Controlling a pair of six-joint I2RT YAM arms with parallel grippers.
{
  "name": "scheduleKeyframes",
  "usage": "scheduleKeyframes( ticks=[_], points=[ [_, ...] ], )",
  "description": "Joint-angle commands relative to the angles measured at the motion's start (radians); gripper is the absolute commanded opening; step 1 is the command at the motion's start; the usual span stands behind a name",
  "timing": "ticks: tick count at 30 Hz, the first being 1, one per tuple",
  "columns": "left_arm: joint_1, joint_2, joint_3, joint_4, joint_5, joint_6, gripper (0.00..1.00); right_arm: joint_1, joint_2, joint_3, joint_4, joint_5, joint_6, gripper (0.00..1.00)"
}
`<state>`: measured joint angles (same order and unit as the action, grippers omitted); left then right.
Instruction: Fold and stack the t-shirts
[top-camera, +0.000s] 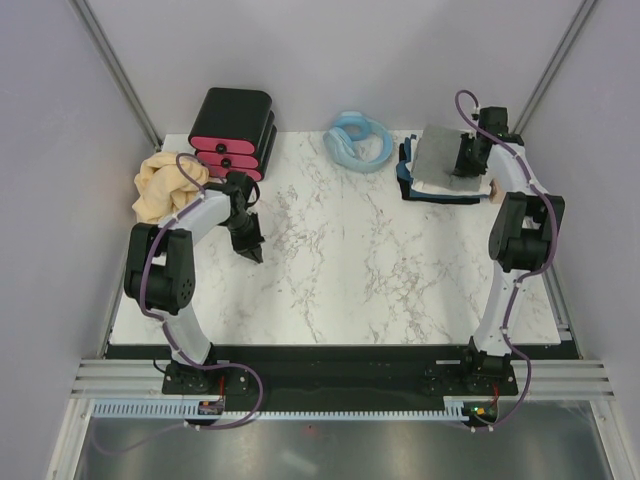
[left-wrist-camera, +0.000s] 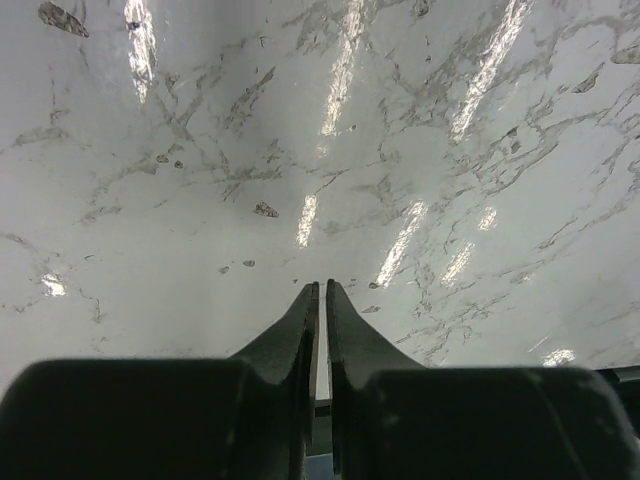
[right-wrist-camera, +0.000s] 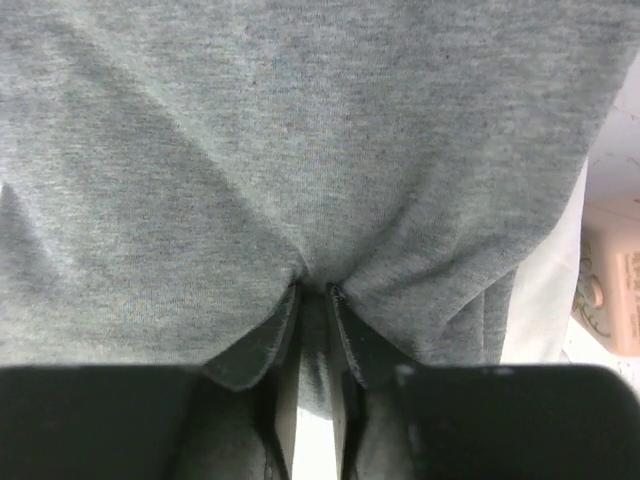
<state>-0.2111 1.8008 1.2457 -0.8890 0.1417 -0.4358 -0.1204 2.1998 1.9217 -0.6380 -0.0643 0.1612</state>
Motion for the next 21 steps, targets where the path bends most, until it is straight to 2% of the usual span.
scheduleKeyframes(
  ticks=[1,5,12,21],
  points=[
    [-0.004,0.012,0.049,0.010,0.027,0.029,0.13,0.001,-0.142,-0.043,-0.008,-0.005,0.011,0.31],
    [-0.004,0.023,0.061,0.010,0.036,0.025,0.14,0.018,-0.204,0.011,0.001,-0.090,0.041,0.35],
    [-0.004,0.023,0.069,0.012,0.039,0.020,0.15,0.114,-0.086,0.091,-0.022,-0.104,0.064,0.34],
    [-0.004,-0.018,0.063,0.012,-0.001,0.019,0.29,0.192,0.063,0.060,-0.014,-0.029,0.138,0.36]
  ],
)
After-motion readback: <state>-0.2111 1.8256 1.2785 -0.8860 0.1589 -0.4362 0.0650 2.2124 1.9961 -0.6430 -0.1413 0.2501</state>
